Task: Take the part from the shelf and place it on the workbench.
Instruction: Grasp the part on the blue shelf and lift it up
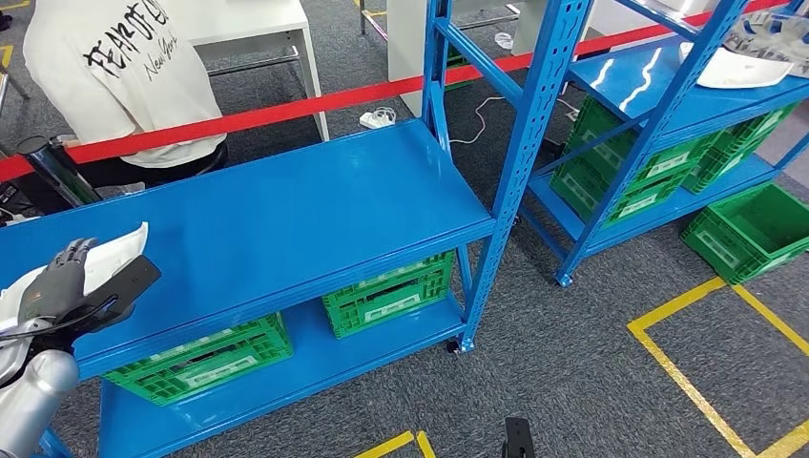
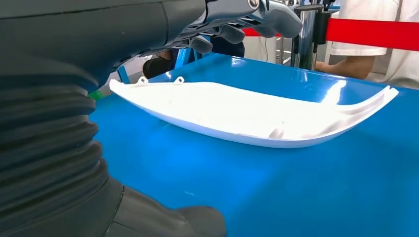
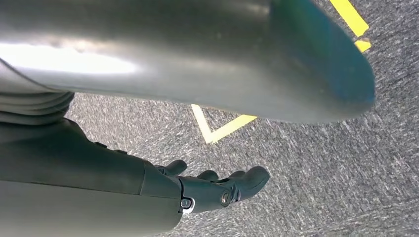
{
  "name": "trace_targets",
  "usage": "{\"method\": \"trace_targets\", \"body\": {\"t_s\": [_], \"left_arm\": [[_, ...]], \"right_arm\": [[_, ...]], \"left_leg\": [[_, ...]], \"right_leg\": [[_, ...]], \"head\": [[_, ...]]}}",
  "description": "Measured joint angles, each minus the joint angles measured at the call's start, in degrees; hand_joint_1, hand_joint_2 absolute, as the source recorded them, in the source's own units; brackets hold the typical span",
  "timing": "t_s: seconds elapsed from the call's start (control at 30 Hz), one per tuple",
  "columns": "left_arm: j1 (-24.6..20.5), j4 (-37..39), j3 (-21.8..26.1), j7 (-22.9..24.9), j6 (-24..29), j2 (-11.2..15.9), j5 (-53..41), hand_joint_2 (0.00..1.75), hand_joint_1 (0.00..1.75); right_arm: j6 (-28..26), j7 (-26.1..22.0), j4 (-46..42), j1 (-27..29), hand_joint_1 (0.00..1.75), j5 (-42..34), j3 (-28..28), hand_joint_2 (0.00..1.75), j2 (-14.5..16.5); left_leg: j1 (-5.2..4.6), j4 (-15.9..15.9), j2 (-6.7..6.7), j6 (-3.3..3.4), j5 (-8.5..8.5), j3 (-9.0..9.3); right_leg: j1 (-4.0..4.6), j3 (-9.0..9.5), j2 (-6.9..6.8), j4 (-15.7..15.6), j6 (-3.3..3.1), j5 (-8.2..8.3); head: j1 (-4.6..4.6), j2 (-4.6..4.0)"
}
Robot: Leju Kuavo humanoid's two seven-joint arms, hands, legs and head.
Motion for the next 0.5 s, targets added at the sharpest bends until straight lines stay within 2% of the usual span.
{"method": "trace_targets", "body": {"t_s": [0.27, 0.5], "left_arm": [[0.1, 0.7, -1.2, 3.4, 0.4, 0.8, -2.8, 1.75, 0.00], [0.1, 1.4, -2.3, 8.4, -1.0, 3.7, -5.1, 1.75, 0.00]], "right_arm": [[-0.6, 0.7, 0.0, 0.0, 0.00, 0.5, -0.4, 0.00, 0.0], [-0.3, 1.5, 0.0, 0.1, 0.00, 1.7, -0.4, 0.00, 0.0]], "left_leg": [[0.00, 0.0, 0.01, 0.00, 0.00, 0.01], [0.03, 0.0, 0.00, 0.00, 0.00, 0.04]], "right_leg": [[0.01, 0.08, 0.00, 0.0, 0.00, 0.00], [0.04, 0.05, 0.01, 0.0, -0.03, -0.02]], "head": [[0.01, 0.00], [0.00, 0.01]]}}
